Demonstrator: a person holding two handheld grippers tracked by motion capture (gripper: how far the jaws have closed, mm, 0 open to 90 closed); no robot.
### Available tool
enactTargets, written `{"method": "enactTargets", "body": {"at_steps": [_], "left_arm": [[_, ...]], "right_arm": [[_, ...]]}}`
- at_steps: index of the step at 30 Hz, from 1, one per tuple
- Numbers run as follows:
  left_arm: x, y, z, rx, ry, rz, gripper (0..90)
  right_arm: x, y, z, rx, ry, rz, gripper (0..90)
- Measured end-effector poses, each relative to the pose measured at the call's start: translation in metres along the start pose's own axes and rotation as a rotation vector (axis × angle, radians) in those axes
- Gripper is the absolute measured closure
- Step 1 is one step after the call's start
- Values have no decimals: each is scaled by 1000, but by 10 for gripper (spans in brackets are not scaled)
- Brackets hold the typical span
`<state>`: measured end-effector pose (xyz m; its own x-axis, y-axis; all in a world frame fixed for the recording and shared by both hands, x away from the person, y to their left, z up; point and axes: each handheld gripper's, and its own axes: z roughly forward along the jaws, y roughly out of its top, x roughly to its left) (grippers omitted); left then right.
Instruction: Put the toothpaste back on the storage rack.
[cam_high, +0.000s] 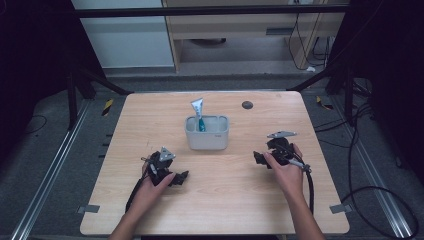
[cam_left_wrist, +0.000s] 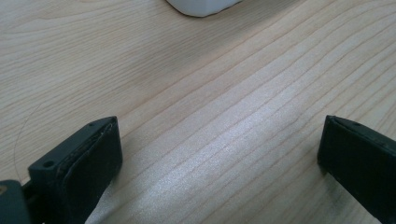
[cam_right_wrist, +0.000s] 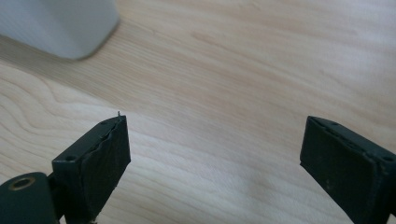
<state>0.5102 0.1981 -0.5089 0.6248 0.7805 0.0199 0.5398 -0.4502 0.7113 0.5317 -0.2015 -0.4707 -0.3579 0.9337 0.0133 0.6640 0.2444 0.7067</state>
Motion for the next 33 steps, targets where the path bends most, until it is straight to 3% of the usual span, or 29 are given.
{"method": "enactTargets", "body": {"at_steps": [10,19,22,25,26,27,30,33], "left_arm": [[0,0,0,-1,0,-2,0],[0,0,0,-1,0,-3,0],[0,0,0,-1,0,-3,0],[0,0,0,-1,0,-3,0],[0,0,0,-1,0,-3,0],[0,0,0,-1,0,-3,0],[0,0,0,0,0,-2,0],[0,0,0,0,0,-2,0]], "right_arm": [[-32,-27,2,10,-47,115,108],[-44,-38,5,9,-83,171,108],[-46,-41,6,-14,-98,177,113],[-46,-41,8,-15,-122,150,107],[-45,-43,10,-20,-144,121,84],[-45,-45,12,-44,-144,123,65],[-45,-45,12,-40,-150,124,45],[-44,-43,15,-25,-176,160,3]]}}
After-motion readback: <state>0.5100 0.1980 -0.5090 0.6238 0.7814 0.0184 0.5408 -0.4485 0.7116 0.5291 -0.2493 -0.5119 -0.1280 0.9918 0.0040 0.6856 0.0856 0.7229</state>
